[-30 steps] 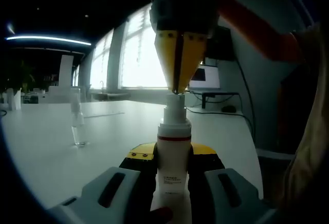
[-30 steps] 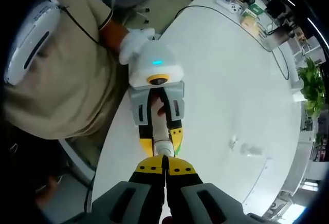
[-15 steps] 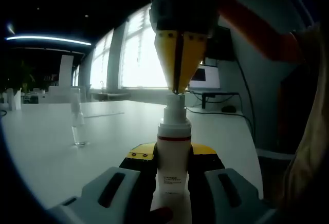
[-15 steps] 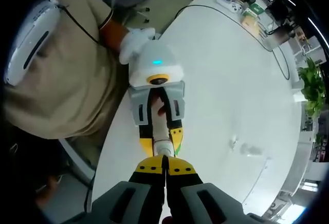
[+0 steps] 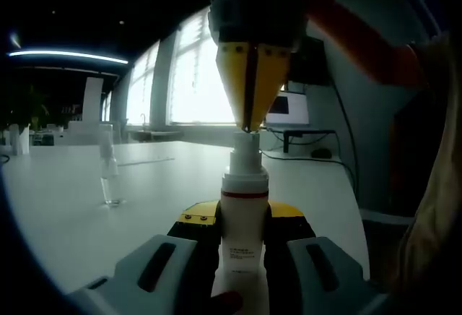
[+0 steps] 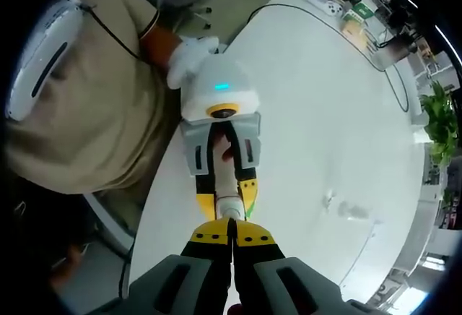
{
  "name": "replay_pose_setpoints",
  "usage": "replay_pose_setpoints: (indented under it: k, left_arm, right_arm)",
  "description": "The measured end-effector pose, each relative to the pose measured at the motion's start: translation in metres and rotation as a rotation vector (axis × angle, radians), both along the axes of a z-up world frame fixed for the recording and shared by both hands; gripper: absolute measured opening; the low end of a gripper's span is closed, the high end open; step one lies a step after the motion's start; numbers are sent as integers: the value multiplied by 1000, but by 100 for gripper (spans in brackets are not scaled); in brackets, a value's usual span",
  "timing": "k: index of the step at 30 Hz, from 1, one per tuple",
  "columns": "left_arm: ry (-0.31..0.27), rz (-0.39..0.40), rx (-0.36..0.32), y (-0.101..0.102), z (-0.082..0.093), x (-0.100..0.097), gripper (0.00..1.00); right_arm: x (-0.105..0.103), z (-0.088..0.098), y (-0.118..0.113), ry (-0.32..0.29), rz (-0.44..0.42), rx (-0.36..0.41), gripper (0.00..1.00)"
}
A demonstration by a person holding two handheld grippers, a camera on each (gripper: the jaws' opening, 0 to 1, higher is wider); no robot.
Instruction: Clamp pump bottle remove cover press pump head put on cover
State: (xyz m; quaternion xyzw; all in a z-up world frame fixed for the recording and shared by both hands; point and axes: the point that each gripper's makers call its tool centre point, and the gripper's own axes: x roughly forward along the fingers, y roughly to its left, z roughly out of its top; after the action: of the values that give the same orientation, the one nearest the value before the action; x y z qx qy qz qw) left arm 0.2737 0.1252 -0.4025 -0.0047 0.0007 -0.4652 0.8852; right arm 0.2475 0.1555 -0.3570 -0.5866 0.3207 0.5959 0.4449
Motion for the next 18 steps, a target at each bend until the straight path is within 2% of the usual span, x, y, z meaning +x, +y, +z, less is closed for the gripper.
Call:
replay_pose_setpoints:
  k: [9,18]
  left_arm:
    - [0,1,0,1,0,1,14]
    - [0,2,0,1,-1,1,14]
  right_arm:
    - [1,-4,0,-2,-25,0,0]
    - [1,-4,0,-19,-16,-16,0]
